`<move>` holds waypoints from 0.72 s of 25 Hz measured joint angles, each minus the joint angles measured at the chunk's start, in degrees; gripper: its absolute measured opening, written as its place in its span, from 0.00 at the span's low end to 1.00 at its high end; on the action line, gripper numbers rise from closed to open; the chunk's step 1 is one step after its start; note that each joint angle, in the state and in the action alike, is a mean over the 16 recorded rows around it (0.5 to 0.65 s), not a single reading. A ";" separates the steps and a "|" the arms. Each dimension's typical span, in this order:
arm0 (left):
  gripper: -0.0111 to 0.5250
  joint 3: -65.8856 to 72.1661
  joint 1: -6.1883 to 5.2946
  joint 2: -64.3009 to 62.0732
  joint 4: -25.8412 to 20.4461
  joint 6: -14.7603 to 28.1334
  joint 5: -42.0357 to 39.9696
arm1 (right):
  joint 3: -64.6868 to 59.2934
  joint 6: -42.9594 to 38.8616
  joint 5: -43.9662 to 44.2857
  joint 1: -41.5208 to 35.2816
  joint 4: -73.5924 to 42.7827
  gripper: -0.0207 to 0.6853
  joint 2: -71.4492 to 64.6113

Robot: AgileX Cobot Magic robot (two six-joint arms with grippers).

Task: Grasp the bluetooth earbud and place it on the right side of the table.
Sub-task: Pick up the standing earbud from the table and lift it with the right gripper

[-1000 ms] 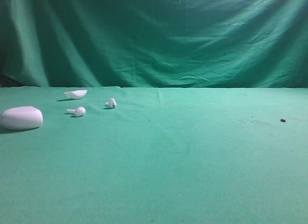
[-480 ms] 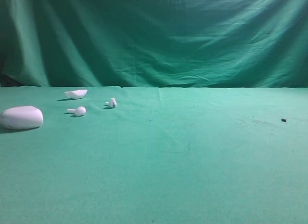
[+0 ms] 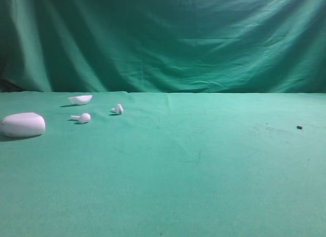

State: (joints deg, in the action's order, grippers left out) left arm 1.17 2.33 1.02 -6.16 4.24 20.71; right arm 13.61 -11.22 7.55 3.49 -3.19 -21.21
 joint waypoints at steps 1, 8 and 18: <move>0.02 0.00 0.00 0.00 0.00 0.00 0.00 | 1.42 -0.01 1.46 0.00 0.34 0.03 -2.63; 0.02 0.00 0.00 0.00 0.00 0.00 0.00 | 12.53 3.46 11.60 1.00 2.59 0.03 -21.55; 0.02 0.00 0.00 0.00 0.00 0.00 0.00 | 36.02 14.01 29.43 11.14 4.24 0.03 -49.04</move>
State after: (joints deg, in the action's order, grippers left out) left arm 1.17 2.33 1.02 -6.16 4.24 20.71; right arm 49.63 2.79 36.98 14.63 1.05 -70.25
